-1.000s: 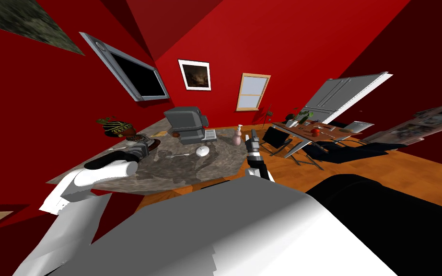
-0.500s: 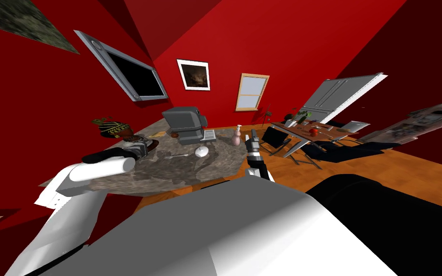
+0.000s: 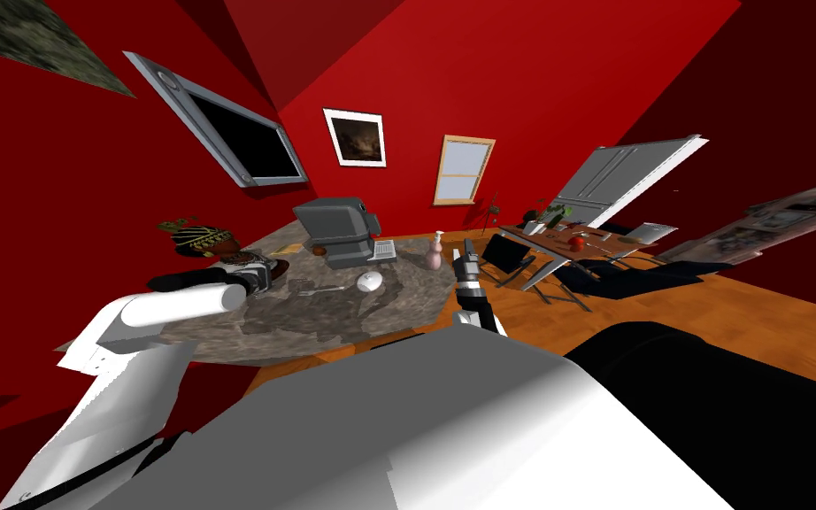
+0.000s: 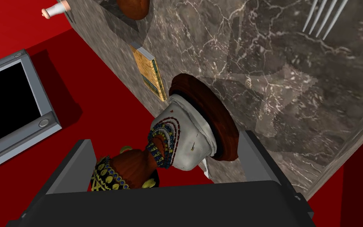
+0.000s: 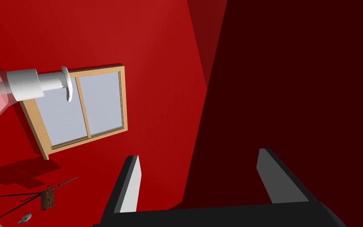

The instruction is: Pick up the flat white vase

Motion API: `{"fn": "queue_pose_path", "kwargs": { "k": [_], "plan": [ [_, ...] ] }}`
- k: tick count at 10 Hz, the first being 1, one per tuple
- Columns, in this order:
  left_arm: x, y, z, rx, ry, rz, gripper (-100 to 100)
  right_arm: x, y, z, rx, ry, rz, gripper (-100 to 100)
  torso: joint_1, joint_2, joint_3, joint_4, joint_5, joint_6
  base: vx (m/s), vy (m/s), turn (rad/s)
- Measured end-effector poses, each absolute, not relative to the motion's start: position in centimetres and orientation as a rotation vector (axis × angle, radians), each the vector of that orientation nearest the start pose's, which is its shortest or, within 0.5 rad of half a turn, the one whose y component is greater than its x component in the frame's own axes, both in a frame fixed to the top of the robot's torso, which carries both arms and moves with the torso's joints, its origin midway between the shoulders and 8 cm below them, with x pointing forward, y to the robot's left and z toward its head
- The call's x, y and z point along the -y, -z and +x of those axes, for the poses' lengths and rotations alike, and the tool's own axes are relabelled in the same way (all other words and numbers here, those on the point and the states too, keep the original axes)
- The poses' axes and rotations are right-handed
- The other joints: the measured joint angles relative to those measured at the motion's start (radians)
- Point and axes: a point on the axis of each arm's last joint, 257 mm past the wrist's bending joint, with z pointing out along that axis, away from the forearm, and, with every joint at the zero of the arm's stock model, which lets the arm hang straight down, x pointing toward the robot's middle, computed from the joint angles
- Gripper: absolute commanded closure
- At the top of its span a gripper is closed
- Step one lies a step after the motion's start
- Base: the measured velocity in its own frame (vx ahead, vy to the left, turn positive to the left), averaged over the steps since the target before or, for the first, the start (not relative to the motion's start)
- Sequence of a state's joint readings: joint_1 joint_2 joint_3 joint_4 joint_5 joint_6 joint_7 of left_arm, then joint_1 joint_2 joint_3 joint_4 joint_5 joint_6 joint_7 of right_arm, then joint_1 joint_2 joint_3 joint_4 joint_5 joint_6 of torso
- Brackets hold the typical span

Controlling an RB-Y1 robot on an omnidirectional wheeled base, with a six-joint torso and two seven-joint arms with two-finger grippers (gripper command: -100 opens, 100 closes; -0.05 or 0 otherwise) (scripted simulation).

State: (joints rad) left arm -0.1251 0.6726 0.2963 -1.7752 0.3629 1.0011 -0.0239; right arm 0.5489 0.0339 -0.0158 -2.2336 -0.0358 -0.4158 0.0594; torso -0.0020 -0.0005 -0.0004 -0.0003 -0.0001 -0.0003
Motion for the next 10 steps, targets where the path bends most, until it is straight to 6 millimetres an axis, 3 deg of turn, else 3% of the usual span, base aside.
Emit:
{"fn": "queue_pose_path", "kwargs": {
  "k": [10],
  "plan": [
    [-51.0,17.2,50.6,-1.593,0.443,-1.714,-100,30.3,3.0,35.7,-0.695,-1.194,0.819,0,-0.005,-0.002,-0.001,0.0,-0.001,0.0,0.021,-0.06,-0.035]
  ]
}}
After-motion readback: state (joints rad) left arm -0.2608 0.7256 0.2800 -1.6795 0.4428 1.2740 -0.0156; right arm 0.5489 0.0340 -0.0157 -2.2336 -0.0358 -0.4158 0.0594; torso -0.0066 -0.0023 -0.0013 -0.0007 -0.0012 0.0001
